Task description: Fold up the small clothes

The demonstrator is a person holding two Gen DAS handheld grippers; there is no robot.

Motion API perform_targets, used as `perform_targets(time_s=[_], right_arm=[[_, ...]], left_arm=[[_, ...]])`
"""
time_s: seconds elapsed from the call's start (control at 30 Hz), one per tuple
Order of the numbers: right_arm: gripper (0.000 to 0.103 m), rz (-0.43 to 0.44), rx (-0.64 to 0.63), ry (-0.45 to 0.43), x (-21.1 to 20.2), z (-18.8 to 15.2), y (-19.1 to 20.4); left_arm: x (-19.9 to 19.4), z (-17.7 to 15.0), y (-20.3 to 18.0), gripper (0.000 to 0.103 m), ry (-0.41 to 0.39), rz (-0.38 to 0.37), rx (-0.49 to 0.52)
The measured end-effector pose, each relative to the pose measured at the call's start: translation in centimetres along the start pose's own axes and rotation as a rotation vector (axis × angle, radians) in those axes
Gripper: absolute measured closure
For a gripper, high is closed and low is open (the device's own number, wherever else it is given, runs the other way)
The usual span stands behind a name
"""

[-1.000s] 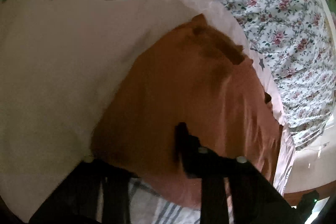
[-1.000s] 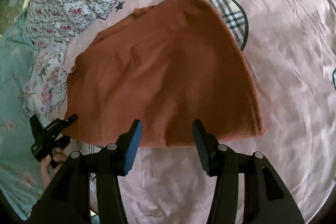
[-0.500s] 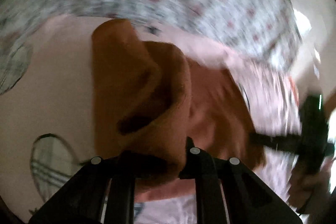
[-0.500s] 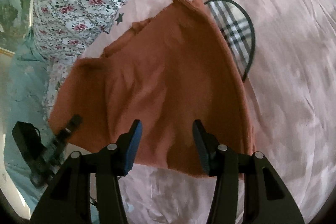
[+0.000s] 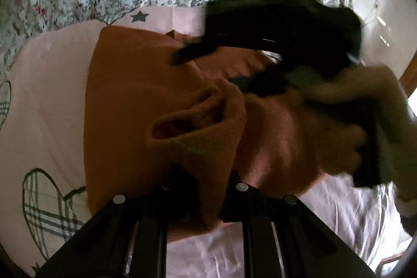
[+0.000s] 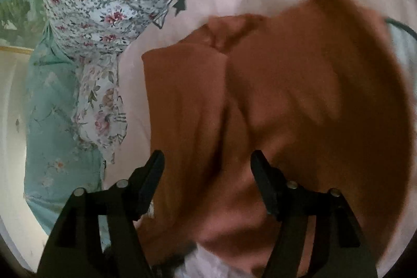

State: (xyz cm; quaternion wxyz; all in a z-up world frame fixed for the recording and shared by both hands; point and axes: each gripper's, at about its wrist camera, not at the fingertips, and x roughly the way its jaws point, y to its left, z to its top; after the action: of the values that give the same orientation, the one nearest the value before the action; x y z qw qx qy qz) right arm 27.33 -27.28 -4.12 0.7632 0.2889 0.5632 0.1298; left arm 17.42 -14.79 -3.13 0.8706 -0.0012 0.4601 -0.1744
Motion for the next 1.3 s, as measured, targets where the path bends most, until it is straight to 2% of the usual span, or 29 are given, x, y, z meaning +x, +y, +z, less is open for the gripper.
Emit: perform_targets(time_s=[0.07, 0.1, 0.2, 0.3, 0.37, 0.47, 0.6, 0.73, 0.8, 0.93, 1.0, 1.07, 1.1, 1.17, 1.23, 1.3], right_arm=[[0.062, -0.033, -0.053, 0.036, 1.2, 0.8, 1.0], [0.080, -0.053, -0.087, 0.048, 1.4, 1.2, 1.7], [0.082, -0.024, -0.182, -0.043, -2.0, 0.8, 3.4], [0.083, -0.001, -0.230, -0.142, -6.6, -0.4, 3.1], [0.083, -0.026, -0.220, -0.176, -8.8, -1.1, 1.3], [0.083, -0.075, -0.146, -0.168, -9.9, -1.5, -2.7], [0.083, -0.136, -0.104, -0.132, -9.2, -1.6, -6.5], [0.083, -0.123, -0.101, -0.155, -10.0, -1.6, -7.0], [0.083, -0.142, -0.103, -0.145, -9.4, -1.5, -7.4], [0.083, -0.183, -0.095, -0.119, -8.2, -1.8, -8.5], [0.082, -0.183, -0.092, -0.140, -8.7, -2.3, -8.5], [0.082, -0.197, -0.088, -0.166, -9.4, -2.8, -8.2], [0.081, -0.194, -0.073, -0.180, -9.8, -3.2, -8.3], [0.077, -0.187, -0.038, -0.199, -10.5, -3.9, -8.4], [0.053, -0.179, 0.004, -0.231, -11.4, -4.8, -8.8], [0.038, -0.177, 0.033, -0.274, -12.4, -5.7, -9.0]], left_arm=[[-0.1, 0.1, -0.5, 0.091, -0.001, 0.008, 0.009], [-0.2, 0.2, -0.7, 0.091, -0.008, 0.010, 0.011], [-1.7, 1.1, -1.6, 0.091, -0.051, -0.034, 0.016], [-2.4, 2.1, -3.9, 0.090, -0.081, -0.133, 0.038], [-1.7, 2.4, -5.6, 0.090, -0.072, -0.186, 0.050], [0.5, 2.3, -7.6, 0.090, -0.036, -0.249, 0.064], [4.0, 1.8, -9.1, 0.090, 0.054, -0.246, 0.086], [4.1, 2.0, -9.5, 0.087, 0.052, -0.262, 0.097], [4.9, 2.0, -9.3, 0.085, 0.073, -0.255, 0.095], [5.6, 1.3, -9.1, 0.078, 0.126, -0.282, 0.066], [4.8, 1.2, -8.8, 0.070, 0.129, -0.299, 0.072], [3.8, 1.1, -8.1, 0.054, 0.124, -0.304, 0.074], [2.9, 0.9, -7.5, 0.051, 0.120, -0.301, 0.067], [1.7, 0.5, -6.2, 0.047, 0.116, -0.310, 0.045], [0.6, 0.3, -4.4, 0.044, 0.107, -0.296, 0.013], [-0.5, 0.0, -2.3, 0.041, 0.092, -0.260, -0.032]])
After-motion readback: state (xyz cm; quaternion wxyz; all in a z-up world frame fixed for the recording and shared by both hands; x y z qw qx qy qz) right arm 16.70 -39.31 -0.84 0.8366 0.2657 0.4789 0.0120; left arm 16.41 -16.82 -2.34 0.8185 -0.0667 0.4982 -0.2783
